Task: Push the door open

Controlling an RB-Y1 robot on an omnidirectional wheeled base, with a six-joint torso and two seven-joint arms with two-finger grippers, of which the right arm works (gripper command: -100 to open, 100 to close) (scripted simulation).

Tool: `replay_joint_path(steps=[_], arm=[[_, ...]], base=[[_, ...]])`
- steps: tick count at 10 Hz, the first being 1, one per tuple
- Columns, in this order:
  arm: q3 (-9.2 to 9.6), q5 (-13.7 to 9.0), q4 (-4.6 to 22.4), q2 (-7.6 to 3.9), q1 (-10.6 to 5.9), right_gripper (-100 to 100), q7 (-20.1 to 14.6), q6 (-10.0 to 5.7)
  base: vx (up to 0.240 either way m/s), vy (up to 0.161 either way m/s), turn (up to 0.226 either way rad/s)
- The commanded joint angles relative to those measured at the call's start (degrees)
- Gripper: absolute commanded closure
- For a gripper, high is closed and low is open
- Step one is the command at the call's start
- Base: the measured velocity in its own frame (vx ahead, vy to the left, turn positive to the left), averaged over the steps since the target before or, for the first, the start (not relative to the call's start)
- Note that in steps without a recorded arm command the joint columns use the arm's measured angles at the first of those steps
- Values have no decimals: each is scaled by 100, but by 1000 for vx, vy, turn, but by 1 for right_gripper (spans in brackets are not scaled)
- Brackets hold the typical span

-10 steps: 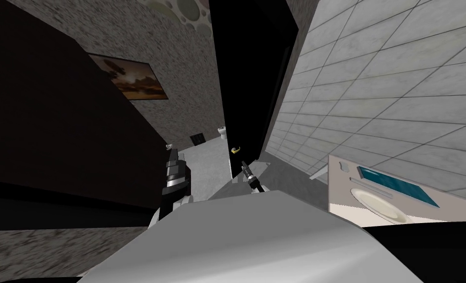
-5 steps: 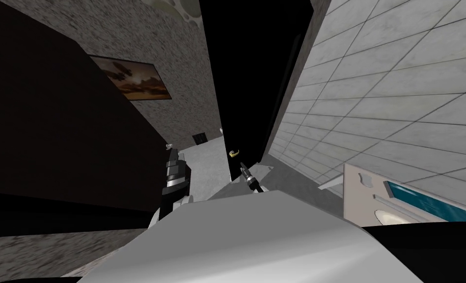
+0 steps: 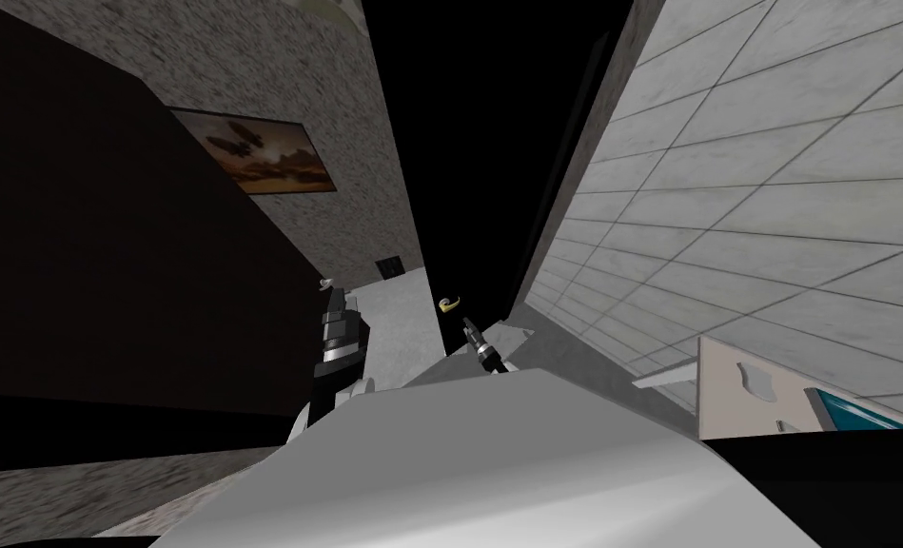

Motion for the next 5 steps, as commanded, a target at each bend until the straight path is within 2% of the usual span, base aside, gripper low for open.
replay_joint_path(steps=[1, 3, 5], arm=[[-23, -5, 34, 21, -18, -100, 10, -6], [-51, -11, 75, 46, -39, -100, 23, -13], [-93, -21, 139, 86, -72, -100, 42, -25]], base=[[103, 2, 19], [154, 78, 36], [212, 82, 33]])
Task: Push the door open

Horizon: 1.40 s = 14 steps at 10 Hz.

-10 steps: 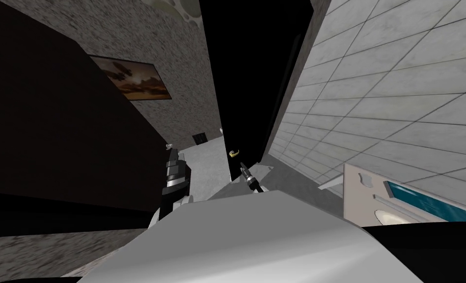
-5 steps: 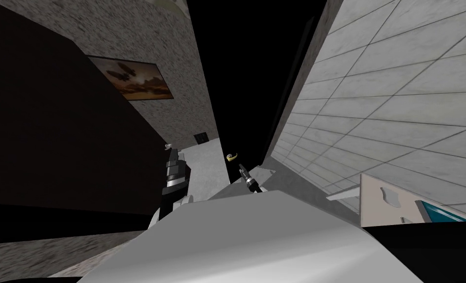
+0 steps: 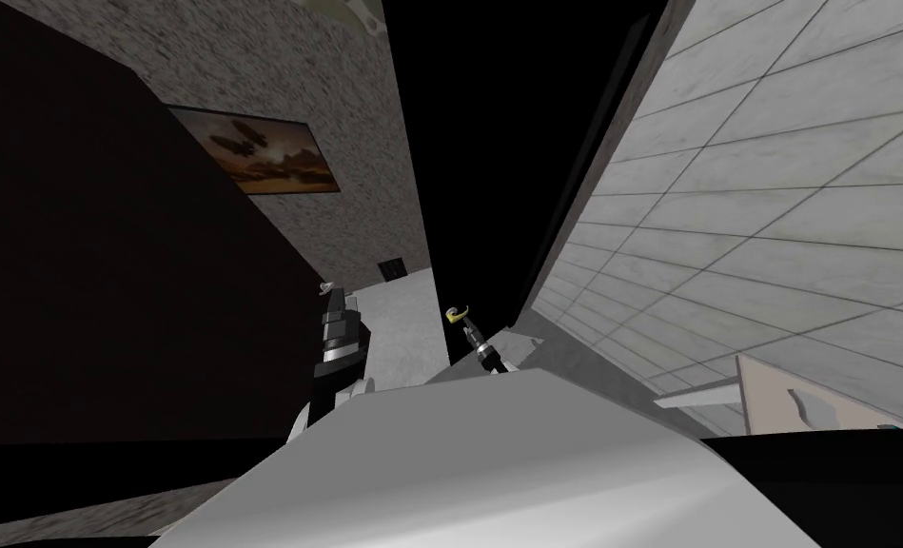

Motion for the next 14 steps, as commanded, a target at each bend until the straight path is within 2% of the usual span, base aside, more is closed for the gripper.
replay_joint_path(steps=[1, 4, 5, 10, 14], arm=[[-34, -7, 52, 34, -27, -100, 18, -10], [-57, -12, 90, 61, -46, -100, 29, -18], [-57, -12, 90, 61, -46, 100, 29, -18], [-57, -12, 90, 61, -46, 100, 29, -18], [-354, -102, 171, 42, -127, 100, 125, -14]], base=[[194, 96, 40], [174, 55, 23], [-11, -3, -7], [-8, -5, 5], [140, 107, -43]])
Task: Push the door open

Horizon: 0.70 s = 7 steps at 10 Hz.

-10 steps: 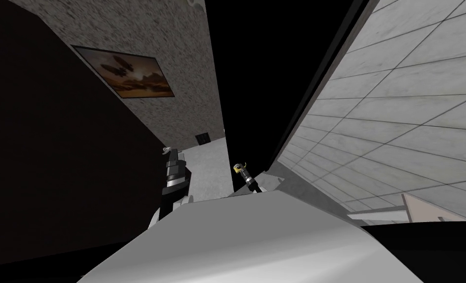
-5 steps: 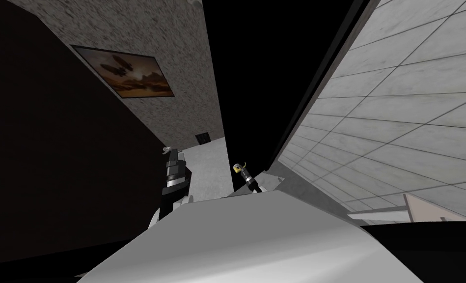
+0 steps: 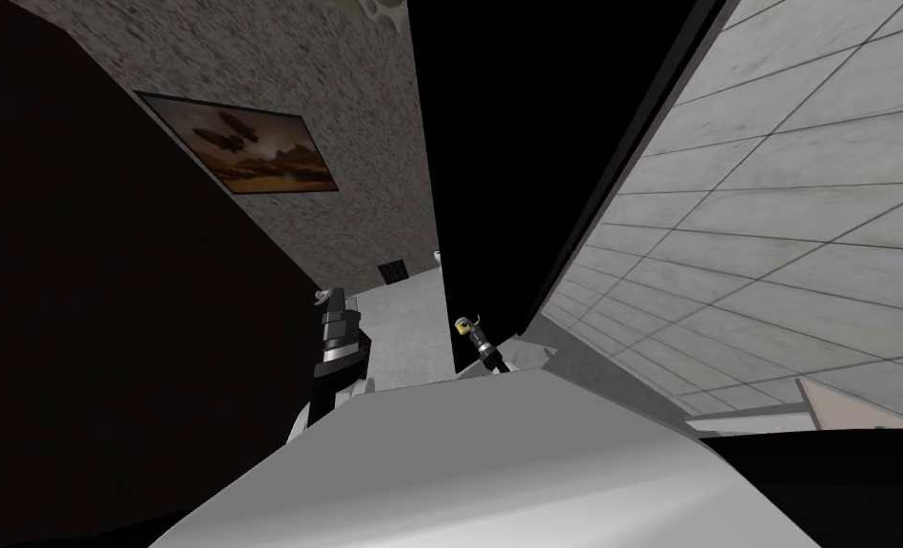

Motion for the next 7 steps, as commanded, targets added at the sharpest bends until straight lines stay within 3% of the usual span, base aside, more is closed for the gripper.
replay_joint_path(steps=[1, 7], arm=[[-174, -54, 28, -8, -104, 100, 50, -52], [-533, -162, 143, 3, -169, 100, 171, -61]], base=[[171, 121, -37], [142, 100, -44]])
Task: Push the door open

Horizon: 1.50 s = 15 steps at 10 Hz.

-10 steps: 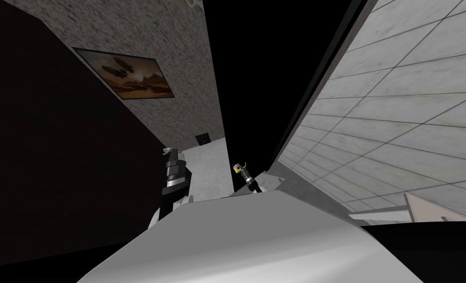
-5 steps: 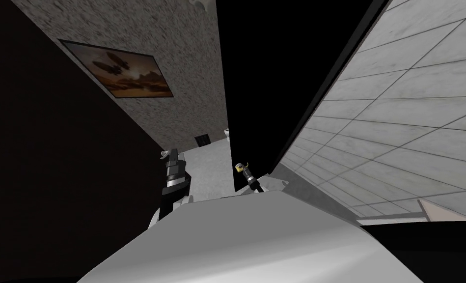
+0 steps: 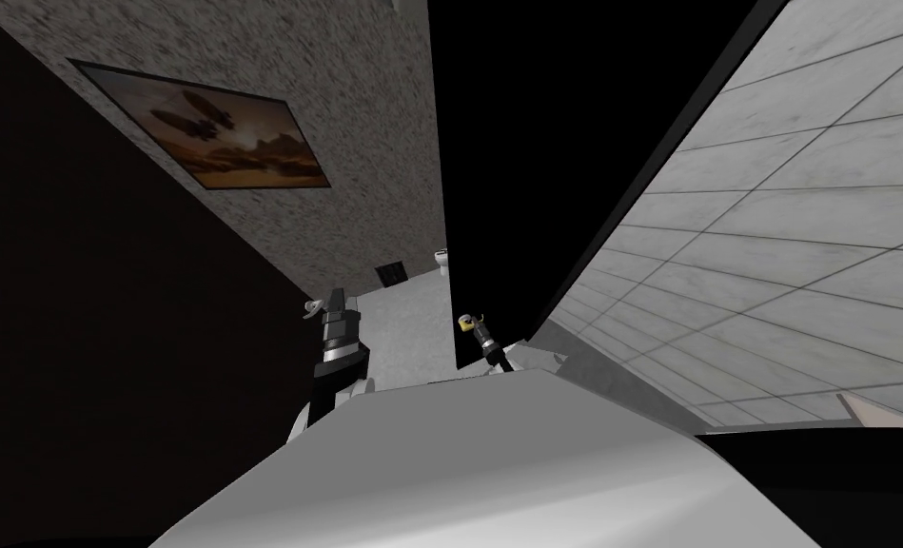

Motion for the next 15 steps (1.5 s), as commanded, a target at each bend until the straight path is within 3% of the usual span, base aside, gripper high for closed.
replay_joint_path(steps=[1, 7, 15], arm=[[-197, -61, -88, -39, -19, 100, 62, 69], [-638, -193, 53, 23, -98, 100, 210, 59], [-1230, -370, 242, 212, -204, 100, 409, 45]], base=[[128, 130, -89], [142, 133, -60], [168, 126, -64]])
